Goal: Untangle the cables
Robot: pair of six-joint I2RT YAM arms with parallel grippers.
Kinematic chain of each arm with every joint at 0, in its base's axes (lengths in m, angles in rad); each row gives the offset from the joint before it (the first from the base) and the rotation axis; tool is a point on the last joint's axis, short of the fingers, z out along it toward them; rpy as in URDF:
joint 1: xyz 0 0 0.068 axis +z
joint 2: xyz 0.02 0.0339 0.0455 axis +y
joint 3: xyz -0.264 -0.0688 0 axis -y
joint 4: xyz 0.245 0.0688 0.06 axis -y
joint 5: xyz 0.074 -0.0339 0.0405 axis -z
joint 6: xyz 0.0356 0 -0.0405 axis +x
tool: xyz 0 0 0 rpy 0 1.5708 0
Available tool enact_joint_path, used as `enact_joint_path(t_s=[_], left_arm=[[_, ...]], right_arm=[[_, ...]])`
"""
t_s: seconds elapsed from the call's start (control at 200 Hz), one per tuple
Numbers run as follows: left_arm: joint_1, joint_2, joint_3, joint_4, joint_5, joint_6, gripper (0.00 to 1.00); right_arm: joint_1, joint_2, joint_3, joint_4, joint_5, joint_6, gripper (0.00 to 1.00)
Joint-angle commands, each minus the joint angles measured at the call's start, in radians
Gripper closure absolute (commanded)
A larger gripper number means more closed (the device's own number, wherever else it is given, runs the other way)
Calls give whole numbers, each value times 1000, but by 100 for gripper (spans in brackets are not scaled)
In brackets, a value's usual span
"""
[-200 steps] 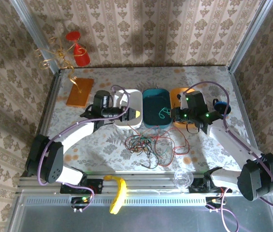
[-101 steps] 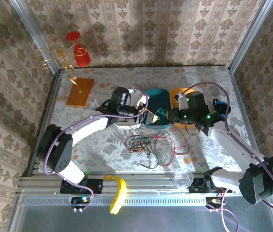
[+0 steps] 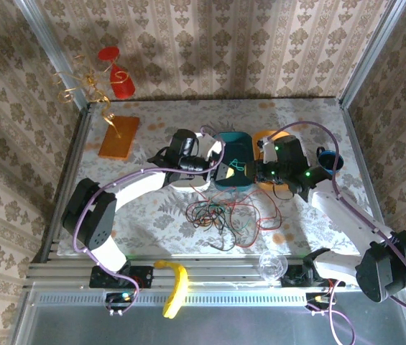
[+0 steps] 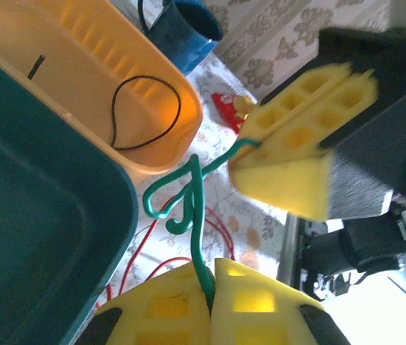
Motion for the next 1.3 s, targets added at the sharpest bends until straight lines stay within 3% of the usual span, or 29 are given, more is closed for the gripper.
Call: enact_joint_path(t_s=[0.0, 0.135, 0.24, 0.35, 0.485, 0.63, 0.76, 0.855, 1.035, 1.295], left_arm=[[52, -63, -46, 197, 59, -144, 100], [153, -65, -133, 566, 99, -429, 100], [216, -69, -163, 656, 99, -506, 100], [266, -99, -163, 531, 86, -424, 100], [260, -149, -122, 230, 25, -209, 100], [239, -169, -114, 78, -89, -93, 100], [187, -174, -132, 135, -141, -103, 46], [190, -203, -172, 202, -223, -142, 31], [201, -310, -208, 54, -517, -61, 24], [198, -385, -213, -89, -606, -17, 23]], right_arm=[[39, 32, 30, -105, 85, -65, 100], [68, 52, 27, -141, 130, -82, 100], [55, 27, 8, -146, 167, -84, 100], [-8, -10, -7, -148, 165, -73, 100], [-106, -51, -18, -138, 131, -45, 100], [-162, -63, -28, -90, 123, 10, 100], [-148, -47, -18, -33, 108, 88, 100], [-124, -34, -22, 23, 171, 165, 100], [-57, 56, 20, 73, 325, 254, 100], [6, 275, 130, 57, 474, 376, 100]])
